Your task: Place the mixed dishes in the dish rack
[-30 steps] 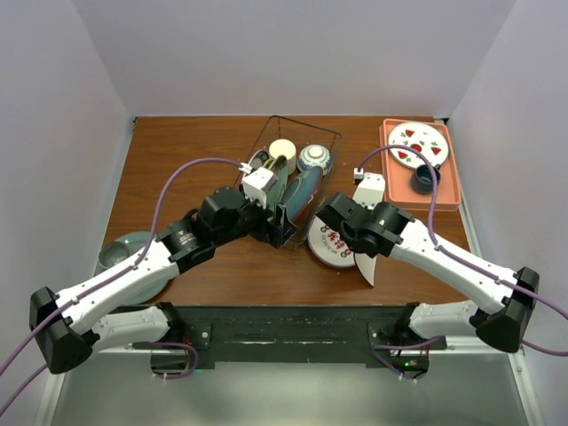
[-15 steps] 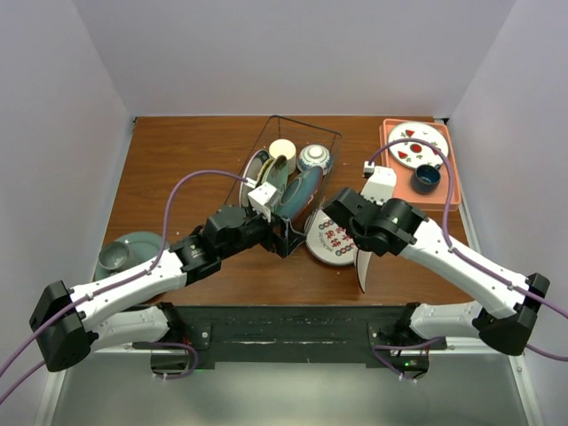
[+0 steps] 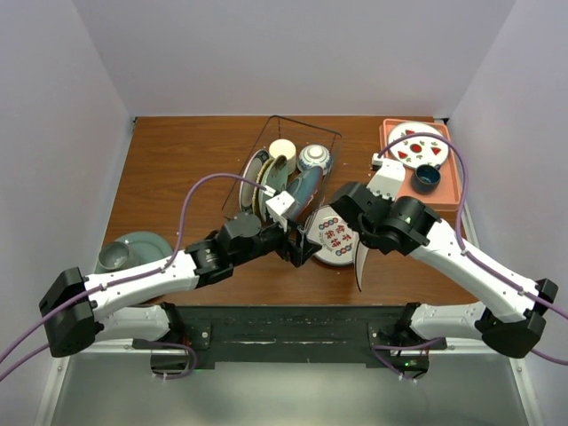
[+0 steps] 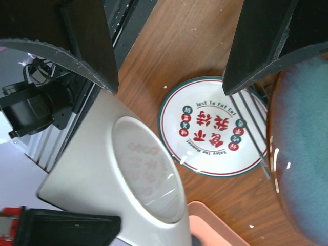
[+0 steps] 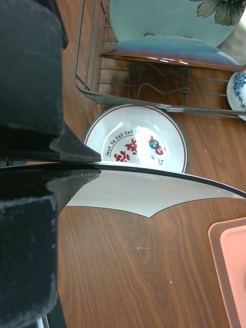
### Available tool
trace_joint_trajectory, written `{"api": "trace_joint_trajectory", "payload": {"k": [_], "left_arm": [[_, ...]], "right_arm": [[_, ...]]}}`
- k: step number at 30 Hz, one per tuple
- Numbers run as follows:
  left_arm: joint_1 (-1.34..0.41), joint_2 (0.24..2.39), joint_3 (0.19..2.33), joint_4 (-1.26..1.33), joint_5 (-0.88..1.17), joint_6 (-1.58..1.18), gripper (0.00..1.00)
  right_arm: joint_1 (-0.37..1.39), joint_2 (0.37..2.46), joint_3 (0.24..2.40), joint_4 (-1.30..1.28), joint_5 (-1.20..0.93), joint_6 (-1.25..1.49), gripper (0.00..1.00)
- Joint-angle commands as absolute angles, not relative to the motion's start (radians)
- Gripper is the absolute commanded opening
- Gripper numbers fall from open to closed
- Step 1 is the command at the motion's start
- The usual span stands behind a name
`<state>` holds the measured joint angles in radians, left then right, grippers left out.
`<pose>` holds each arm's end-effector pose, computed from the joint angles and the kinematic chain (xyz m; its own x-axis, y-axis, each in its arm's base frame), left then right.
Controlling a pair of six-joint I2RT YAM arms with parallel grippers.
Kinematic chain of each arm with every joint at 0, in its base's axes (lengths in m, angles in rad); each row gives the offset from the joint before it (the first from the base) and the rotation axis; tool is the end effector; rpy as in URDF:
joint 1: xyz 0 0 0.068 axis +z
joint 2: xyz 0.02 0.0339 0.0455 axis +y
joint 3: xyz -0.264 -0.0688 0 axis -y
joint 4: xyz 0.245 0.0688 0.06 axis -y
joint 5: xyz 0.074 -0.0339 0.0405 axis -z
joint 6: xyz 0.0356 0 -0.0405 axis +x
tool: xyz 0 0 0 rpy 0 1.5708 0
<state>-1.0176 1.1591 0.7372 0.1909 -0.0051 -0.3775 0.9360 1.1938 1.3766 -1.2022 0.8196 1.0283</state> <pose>0.1416 -0.2289 0.2848 -0.4245 -0.0141 -0.9053 0.7442 0.5641 -0.3577 0.1421 0.1491 0.3788 -0.5370 0.2566 -0.8036 0.2661 0.9555 0.1273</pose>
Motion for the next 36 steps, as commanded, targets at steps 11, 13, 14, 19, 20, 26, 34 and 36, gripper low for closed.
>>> {"api": "trace_joint_trajectory", "payload": {"k": [11,13,14,19,20,26,34,36], "left_arm": [[-1.186,1.216,0.756,0.400,-0.325,-0.383,0.89],[-1.212,1.245,0.756,0.434,-0.408,-0.409,0.88],[-1.222,1.274,0.758,0.449,-0.429,-0.417,0.88],[-1.316,1.389,0.811,0.457,-0.639,-0.498,0.86],[-1.343,1.399,0.830,0.457,-0.662,-0.505,0.86],[-1.384,1.417,0.842,0.450,-0.790,-0.618,0.86],[-1.384,1.514,0.937,0.350,-0.853,-0.756,0.85],[-1.382,1.529,0.966,0.336,-0.851,-0.772,0.83]], "right_arm": [[0.937,1.315,1.463,-1.055,0.989,1.152,0.00],[0.937,1.327,1.477,-1.055,0.997,1.166,0.00],[0.937,1.331,1.477,-1.057,1.000,1.170,0.00],[0.937,1.348,1.468,-1.058,1.014,1.219,0.00],[0.937,1.350,1.460,-1.055,1.017,1.227,0.00],[0.937,1.332,1.413,-1.034,1.031,1.269,0.00],[0.937,1.309,1.404,-1.002,1.019,1.262,0.00],[0.937,1.298,1.402,-0.993,1.017,1.253,0.00]]}}
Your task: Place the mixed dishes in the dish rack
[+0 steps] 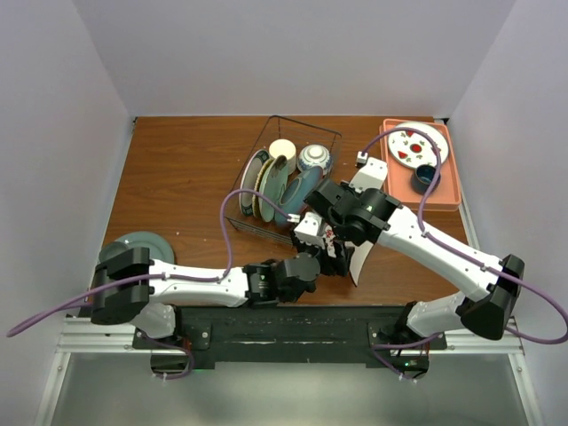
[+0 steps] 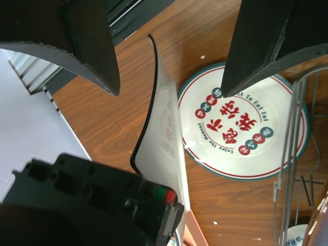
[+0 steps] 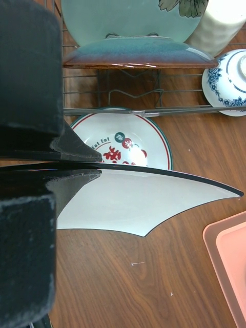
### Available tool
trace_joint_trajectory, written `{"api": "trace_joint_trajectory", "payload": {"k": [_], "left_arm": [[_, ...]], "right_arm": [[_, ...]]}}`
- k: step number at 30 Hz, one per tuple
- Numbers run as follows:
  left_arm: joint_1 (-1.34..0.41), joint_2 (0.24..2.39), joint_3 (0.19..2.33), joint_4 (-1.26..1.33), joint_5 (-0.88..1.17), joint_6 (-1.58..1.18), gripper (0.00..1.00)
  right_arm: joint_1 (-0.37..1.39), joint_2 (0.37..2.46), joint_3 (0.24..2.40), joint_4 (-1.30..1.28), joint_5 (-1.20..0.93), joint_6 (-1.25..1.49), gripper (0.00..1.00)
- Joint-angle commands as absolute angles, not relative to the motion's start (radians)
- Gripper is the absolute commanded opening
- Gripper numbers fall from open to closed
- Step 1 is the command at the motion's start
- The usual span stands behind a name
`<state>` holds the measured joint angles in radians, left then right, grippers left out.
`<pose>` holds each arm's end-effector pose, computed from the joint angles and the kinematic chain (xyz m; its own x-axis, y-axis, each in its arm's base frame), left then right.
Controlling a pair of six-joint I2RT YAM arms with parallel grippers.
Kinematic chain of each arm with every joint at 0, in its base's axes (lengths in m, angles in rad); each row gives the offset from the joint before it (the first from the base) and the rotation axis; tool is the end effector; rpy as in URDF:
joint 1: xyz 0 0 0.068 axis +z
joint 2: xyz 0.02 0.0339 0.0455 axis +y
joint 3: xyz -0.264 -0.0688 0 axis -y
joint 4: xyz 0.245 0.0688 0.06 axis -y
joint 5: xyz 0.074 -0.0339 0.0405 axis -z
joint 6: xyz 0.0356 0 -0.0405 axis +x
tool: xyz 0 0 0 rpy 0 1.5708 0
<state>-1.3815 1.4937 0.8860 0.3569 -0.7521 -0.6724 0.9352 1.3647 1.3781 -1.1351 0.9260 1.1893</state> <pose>0.0863 -0.3214 0.2613 -0.4057 -0.2997 -0.8635 0.4346 0.7678 -0.4707 0.1722 0.1855 0.3493 -0.4568 0.3204 -0.8298 0.3930 0.9096 0.1349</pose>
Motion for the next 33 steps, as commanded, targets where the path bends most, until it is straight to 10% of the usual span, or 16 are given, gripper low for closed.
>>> {"api": "trace_joint_trajectory", "payload": {"k": [1,16,26,33], "left_arm": [[-1.382,1.540,0.972,0.336,-0.851,-0.779,0.83],[-1.371,1.647,1.123,0.255,-0.937,-0.825,0.55],[-1.371,1.641,1.117,0.236,-0.989,-0.807,0.01],[-1.371,1.606,1.092,0.225,-1.037,-0.795,0.00]], "right_arm": [[0.937,1.287,1.401,-0.982,1.014,1.246,0.00],[0.937,1.230,1.376,-0.893,0.951,1.135,0.00],[0.936,1.190,1.345,-0.868,0.893,1.124,0.00],[0.937,1.175,1.330,-0.888,0.890,1.140,0.00]]}}
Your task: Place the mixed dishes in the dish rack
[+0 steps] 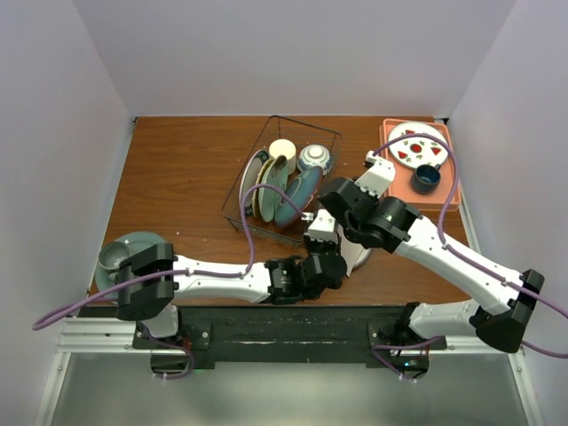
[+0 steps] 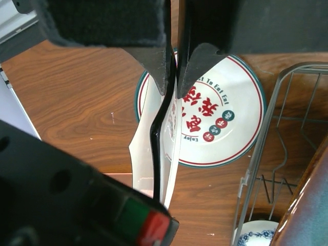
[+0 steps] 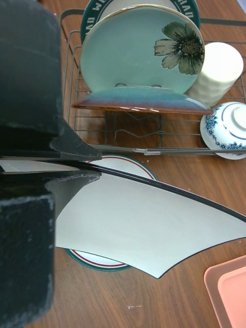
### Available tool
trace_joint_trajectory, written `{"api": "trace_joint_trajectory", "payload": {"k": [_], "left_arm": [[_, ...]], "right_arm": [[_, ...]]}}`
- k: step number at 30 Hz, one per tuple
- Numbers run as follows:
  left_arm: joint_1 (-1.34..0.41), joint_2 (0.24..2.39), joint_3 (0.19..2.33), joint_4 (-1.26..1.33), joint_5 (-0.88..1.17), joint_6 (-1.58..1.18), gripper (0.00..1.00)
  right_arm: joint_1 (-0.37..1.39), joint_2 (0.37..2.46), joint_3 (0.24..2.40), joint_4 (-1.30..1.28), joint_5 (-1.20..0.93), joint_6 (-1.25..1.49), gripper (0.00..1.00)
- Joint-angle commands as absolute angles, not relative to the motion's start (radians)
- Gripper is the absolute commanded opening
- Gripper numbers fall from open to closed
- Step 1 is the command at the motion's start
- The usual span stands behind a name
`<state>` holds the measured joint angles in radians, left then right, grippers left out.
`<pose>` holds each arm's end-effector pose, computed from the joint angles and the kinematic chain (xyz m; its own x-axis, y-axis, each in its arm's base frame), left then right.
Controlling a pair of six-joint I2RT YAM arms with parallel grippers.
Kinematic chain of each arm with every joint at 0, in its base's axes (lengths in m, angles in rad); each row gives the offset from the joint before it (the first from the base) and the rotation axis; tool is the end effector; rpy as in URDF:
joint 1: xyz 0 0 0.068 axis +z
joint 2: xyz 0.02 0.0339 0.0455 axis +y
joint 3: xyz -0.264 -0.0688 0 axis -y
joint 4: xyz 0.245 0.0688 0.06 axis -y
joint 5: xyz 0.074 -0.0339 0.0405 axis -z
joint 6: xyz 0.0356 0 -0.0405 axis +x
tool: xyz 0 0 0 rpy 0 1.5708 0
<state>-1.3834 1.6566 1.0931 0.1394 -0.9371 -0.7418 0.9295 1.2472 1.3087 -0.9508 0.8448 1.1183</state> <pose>0.0968 -0.3567 0.2573 -0.3571 -0.2640 -0.8960 0.2762 0.8865 -0.3713 0.1640 0.1751 0.3629 -0.4281 0.4246 -0.7978 0.3085 0.8984 0.3126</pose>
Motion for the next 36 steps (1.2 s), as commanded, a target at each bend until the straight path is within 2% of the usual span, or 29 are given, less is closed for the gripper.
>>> {"api": "trace_joint_trajectory", "payload": {"k": [1,3,6,8,13,19,30,36], "left_arm": [[-1.371,1.595,1.079,0.235,-1.038,-0.775,0.00],[-1.373,1.577,1.059,0.283,-1.032,-0.744,0.00],[-1.374,1.537,1.013,0.336,-1.025,-0.681,0.00],[-1.374,1.502,0.968,0.380,-1.023,-0.618,0.00],[-1.376,1.416,0.849,0.518,-0.996,-0.485,0.00],[-1.376,1.373,0.766,0.659,-0.951,-0.353,0.00],[-1.381,1.364,0.721,0.846,-0.902,-0.203,0.00],[-1.390,1.365,0.670,0.998,-0.914,-0.108,0.00]], "right_arm": [[0.936,1.174,1.330,-0.891,0.890,1.140,0.00],[0.936,1.170,1.327,-0.899,0.890,1.141,0.00],[0.934,1.160,1.316,-0.905,0.894,1.140,0.19],[0.933,1.151,1.302,-0.905,0.899,1.135,0.26],[0.925,1.128,1.250,-0.887,0.873,1.135,0.51],[0.916,1.115,1.201,-0.861,0.838,1.137,0.63],[0.904,1.133,1.230,-0.810,0.753,1.103,0.72],[0.874,1.173,1.197,-0.772,0.674,1.115,0.73]]}}
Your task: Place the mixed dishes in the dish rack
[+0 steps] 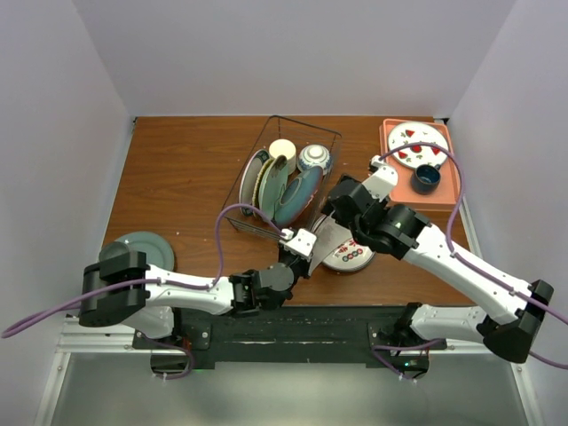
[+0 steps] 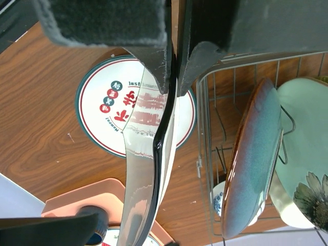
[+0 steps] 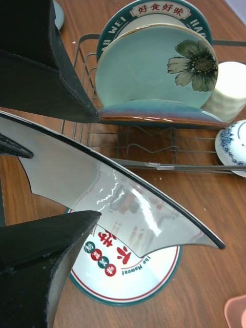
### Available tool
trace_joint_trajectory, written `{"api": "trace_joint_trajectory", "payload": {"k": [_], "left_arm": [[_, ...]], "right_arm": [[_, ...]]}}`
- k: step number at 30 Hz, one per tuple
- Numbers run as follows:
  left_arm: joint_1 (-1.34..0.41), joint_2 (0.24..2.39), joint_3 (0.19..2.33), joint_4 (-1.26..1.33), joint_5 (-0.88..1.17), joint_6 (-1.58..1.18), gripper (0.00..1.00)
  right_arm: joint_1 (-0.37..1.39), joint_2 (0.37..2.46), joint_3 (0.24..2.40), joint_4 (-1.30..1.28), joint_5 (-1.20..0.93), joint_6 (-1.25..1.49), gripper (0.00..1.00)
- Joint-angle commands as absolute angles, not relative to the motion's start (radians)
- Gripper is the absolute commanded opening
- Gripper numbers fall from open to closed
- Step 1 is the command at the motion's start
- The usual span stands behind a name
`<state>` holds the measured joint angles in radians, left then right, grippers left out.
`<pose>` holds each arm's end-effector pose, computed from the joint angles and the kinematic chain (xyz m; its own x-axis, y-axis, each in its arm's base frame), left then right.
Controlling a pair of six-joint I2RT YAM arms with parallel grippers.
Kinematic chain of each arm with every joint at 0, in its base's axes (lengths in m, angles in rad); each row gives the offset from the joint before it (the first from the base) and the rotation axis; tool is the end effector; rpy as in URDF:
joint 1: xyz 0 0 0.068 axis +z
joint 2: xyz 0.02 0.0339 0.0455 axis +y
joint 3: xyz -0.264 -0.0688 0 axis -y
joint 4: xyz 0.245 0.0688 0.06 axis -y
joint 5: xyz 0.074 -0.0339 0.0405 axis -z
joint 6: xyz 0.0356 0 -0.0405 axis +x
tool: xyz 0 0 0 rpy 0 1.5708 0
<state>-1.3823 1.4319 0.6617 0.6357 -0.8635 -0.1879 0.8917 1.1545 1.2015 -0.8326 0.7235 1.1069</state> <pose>0.0823 -0.2870 0.2344 -0.1175 -0.0316 -0.9926 0.4837 0.8711 -0.0850 0.1605 0.1613 0.3552 -0.4574 0.5005 -0.7350 0.2678 0.8658 0.4228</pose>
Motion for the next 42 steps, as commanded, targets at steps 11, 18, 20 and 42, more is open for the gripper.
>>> {"api": "trace_joint_trajectory", "payload": {"k": [11,18,20,42], "left_arm": [[-1.424,1.437,0.649,1.262,-0.940,0.089,0.00],[-1.440,1.454,0.678,1.264,-0.942,0.120,0.00],[-1.440,1.441,0.686,1.231,-0.936,0.097,0.00],[-1.428,1.149,0.859,0.513,-0.663,-0.146,0.79]], "right_arm": [[0.861,1.146,1.108,-0.770,0.617,1.143,0.40],[0.857,1.138,1.118,-0.802,0.635,1.154,0.00],[0.857,1.134,1.135,-0.825,0.646,1.152,0.00],[0.857,0.963,1.411,-0.877,0.790,0.921,0.00]]}}
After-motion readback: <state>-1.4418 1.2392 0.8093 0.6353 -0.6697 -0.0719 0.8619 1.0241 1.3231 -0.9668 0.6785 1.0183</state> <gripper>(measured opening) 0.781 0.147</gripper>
